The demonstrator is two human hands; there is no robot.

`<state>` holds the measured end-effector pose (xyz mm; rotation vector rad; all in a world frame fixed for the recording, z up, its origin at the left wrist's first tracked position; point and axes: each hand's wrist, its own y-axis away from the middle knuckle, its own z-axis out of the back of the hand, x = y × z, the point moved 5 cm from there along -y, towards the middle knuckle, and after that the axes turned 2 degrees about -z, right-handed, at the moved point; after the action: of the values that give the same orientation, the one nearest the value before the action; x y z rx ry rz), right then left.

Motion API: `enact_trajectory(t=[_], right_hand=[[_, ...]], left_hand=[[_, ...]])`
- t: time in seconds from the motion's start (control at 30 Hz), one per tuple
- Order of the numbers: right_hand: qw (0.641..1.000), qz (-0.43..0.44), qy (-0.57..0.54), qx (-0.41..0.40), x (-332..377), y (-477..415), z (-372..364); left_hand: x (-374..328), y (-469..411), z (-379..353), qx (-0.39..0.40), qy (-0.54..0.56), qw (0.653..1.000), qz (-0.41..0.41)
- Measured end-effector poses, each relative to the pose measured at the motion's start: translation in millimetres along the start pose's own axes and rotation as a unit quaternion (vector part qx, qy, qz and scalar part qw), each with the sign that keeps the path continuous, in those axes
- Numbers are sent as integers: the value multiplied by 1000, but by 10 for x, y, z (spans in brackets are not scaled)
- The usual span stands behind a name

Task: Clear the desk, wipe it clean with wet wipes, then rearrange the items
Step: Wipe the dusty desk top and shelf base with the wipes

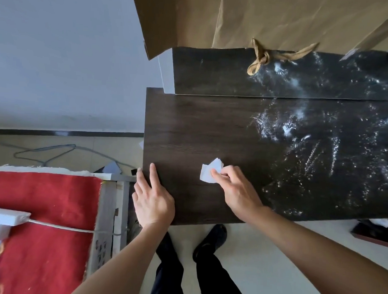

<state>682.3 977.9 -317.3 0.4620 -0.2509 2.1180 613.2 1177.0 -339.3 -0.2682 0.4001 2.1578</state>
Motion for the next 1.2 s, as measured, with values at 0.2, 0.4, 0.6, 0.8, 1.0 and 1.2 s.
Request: enact_trajectory(t=[0.2, 0.4, 0.6, 0.8, 1.0, 1.2], right_hand=[[979, -178, 58, -75, -665, -1211, 243], [994, 94, -38, 47, 242, -61, -167], [1000, -26, -7, -6, -518, -395, 139], [999, -43, 20, 3, -16, -260, 55], [993, -69, 91, -21, -1027, -399, 414], [982, -154, 105, -12, -986, -660, 430]], left_hand=[[14, 1, -12, 0, -11, 1000, 1], [25, 0, -17, 9, -10, 1000, 4], [8, 2, -2, 8, -9, 1000, 6], [-6, 9, 16, -23, -42, 999, 4], [-621, -227, -61, -21, -63, 985, -157], [-890, -347, -340, -32, -57, 993, -98]])
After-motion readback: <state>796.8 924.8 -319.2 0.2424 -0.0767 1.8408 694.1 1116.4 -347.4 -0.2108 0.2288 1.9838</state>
